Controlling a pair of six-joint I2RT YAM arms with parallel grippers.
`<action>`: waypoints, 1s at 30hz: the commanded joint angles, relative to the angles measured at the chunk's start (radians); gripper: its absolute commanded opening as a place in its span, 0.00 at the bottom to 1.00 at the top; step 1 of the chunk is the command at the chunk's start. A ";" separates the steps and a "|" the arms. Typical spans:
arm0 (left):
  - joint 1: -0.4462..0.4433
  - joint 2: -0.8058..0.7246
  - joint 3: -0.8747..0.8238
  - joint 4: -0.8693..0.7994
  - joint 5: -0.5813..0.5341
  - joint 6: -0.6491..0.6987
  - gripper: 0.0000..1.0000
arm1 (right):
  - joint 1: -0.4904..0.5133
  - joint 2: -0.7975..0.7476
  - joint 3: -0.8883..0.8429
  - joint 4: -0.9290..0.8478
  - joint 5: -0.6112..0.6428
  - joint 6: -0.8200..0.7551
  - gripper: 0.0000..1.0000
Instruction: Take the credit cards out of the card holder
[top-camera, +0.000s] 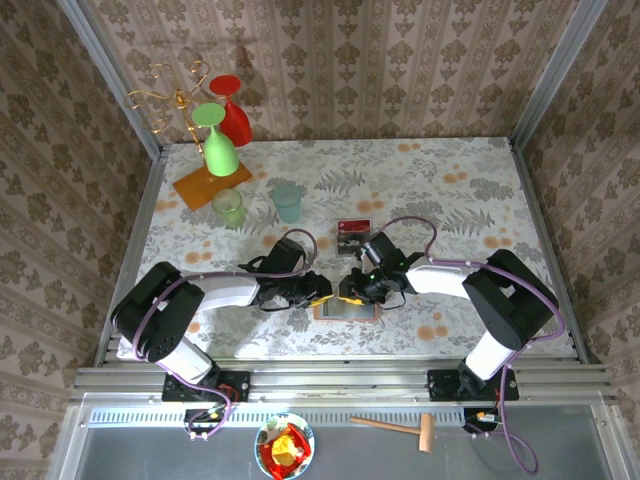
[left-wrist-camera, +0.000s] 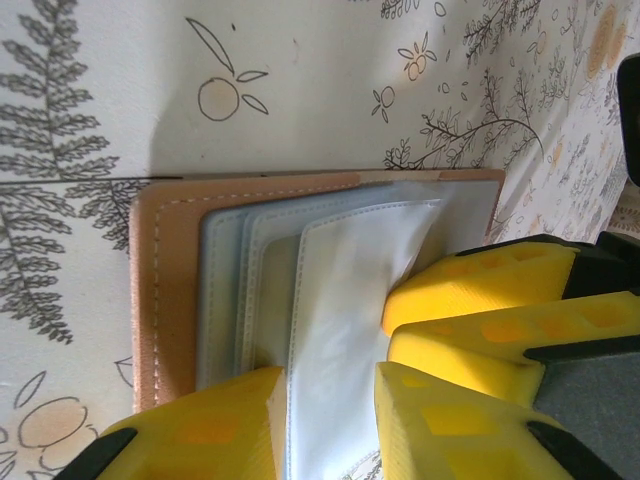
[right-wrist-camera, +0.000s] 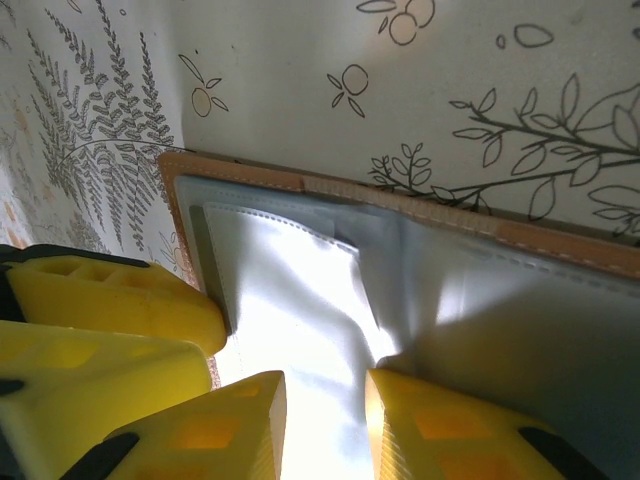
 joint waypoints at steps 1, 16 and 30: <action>-0.010 0.020 0.022 -0.012 -0.003 -0.003 0.31 | -0.008 -0.014 -0.027 0.028 -0.016 0.022 0.30; -0.017 0.033 0.015 0.049 0.017 -0.038 0.29 | -0.018 -0.017 -0.064 0.089 -0.041 0.047 0.30; -0.020 0.016 0.017 0.067 0.024 -0.049 0.27 | -0.023 -0.077 -0.067 0.085 -0.031 0.061 0.33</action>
